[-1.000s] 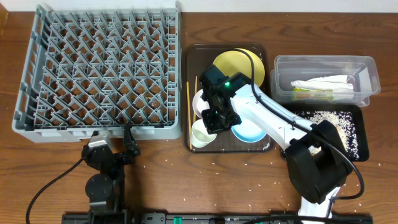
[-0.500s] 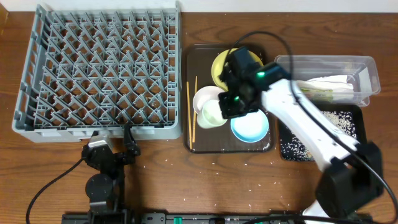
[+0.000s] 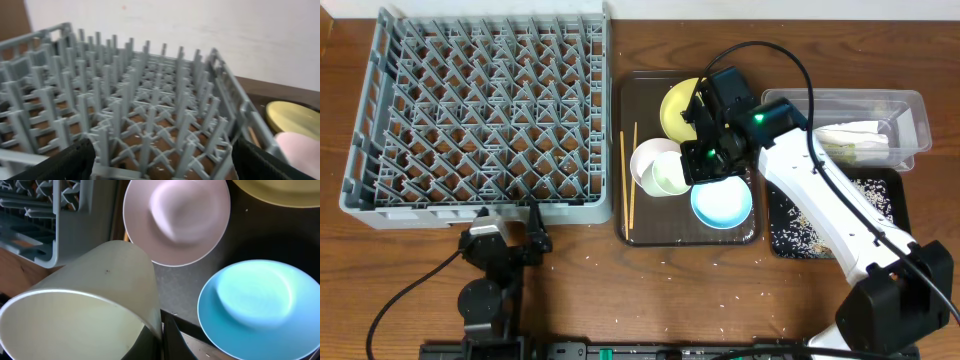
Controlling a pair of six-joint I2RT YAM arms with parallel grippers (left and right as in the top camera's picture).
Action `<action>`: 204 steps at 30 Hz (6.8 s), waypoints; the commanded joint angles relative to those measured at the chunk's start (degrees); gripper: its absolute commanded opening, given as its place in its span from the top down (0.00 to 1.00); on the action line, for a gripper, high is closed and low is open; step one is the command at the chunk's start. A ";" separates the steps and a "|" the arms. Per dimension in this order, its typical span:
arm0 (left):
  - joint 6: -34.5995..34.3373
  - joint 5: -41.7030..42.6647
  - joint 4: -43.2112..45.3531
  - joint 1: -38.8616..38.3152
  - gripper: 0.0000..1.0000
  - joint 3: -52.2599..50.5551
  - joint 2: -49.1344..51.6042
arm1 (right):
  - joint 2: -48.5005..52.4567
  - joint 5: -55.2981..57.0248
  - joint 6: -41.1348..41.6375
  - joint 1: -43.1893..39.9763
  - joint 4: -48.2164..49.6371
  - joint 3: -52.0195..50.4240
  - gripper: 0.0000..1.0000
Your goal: Sort waste into correct bins and load items into the dishwasher
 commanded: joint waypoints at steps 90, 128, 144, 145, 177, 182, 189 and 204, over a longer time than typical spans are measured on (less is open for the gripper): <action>-52.24 81.42 2.19 0.20 0.55 51.91 69.68 | 7.56 -61.94 -6.82 -2.54 38.29 0.09 0.87; -26.91 16.83 -42.91 -1.11 0.73 72.63 68.96 | -3.74 -1.14 -11.76 -12.31 11.50 0.11 0.01; -23.61 -7.58 -56.43 -17.88 0.73 76.35 82.71 | -3.72 -1.01 -12.76 -12.31 6.60 0.11 0.01; -23.28 -7.63 -56.43 -18.18 0.73 76.35 84.00 | -3.72 -1.01 -12.76 -12.31 6.38 0.11 0.01; -22.64 -4.07 -58.29 -18.84 0.07 76.74 101.44 | -3.72 -1.01 -13.79 -12.31 4.22 0.11 0.01; -20.63 -4.04 -61.51 -18.84 0.07 81.20 99.78 | -3.74 -1.01 -13.75 -12.31 4.24 0.11 0.02; -14.25 -2.75 -66.64 -20.68 0.07 91.32 95.54 | -6.05 -0.98 -10.47 -12.33 4.94 0.11 0.06; -23.39 3.30 -60.37 -33.14 0.17 89.22 96.50 | -15.65 7.76 -2.32 -15.67 2.62 0.11 0.18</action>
